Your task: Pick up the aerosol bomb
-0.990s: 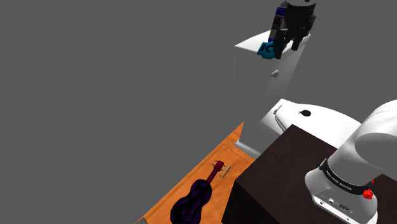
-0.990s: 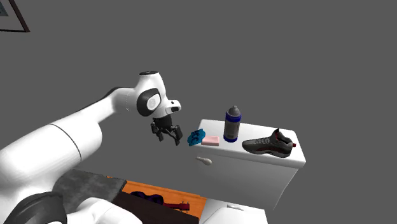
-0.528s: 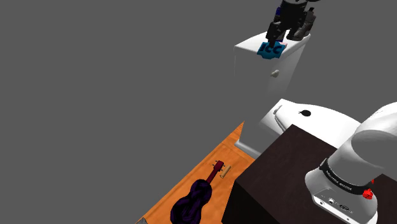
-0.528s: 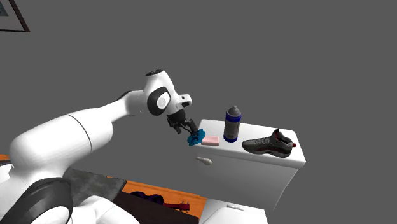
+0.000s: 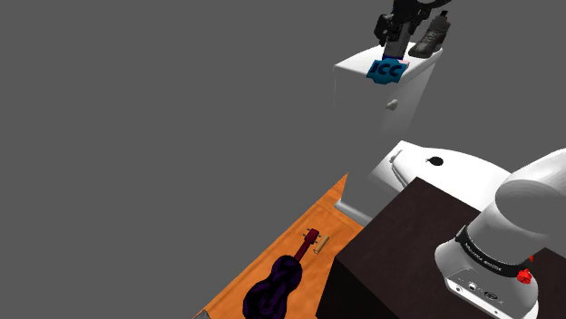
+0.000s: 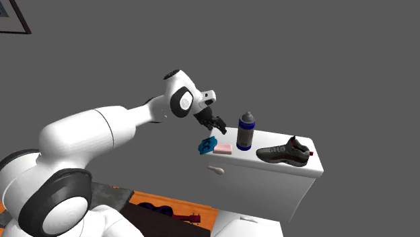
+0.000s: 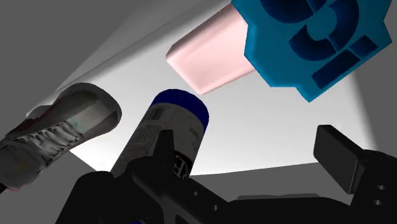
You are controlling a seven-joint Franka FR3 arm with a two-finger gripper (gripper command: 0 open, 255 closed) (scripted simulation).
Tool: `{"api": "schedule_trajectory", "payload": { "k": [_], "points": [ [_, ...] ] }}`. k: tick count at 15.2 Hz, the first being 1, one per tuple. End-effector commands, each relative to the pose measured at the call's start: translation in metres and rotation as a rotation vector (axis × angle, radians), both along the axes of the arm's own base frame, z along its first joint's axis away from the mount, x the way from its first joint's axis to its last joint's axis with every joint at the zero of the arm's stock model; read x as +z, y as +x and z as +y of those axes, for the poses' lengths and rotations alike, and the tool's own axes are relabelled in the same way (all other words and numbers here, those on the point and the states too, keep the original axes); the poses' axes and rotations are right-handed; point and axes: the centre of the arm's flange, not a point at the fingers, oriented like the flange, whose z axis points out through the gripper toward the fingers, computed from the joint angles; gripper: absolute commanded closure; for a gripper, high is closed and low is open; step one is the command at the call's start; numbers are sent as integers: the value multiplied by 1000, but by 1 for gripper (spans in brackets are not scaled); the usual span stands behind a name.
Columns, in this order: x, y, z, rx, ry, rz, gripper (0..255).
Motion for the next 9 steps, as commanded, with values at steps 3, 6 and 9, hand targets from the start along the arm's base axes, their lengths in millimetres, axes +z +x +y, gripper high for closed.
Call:
{"api": "schedule_trajectory", "payload": {
  "k": [3, 6, 9],
  "points": [
    [15, 17, -25, -66, -81, -96, 0],
    [30, 28, -44, -116, -142, -166, 0],
    [46, 38, -62, -165, -202, -236, 0]
  ]
}}
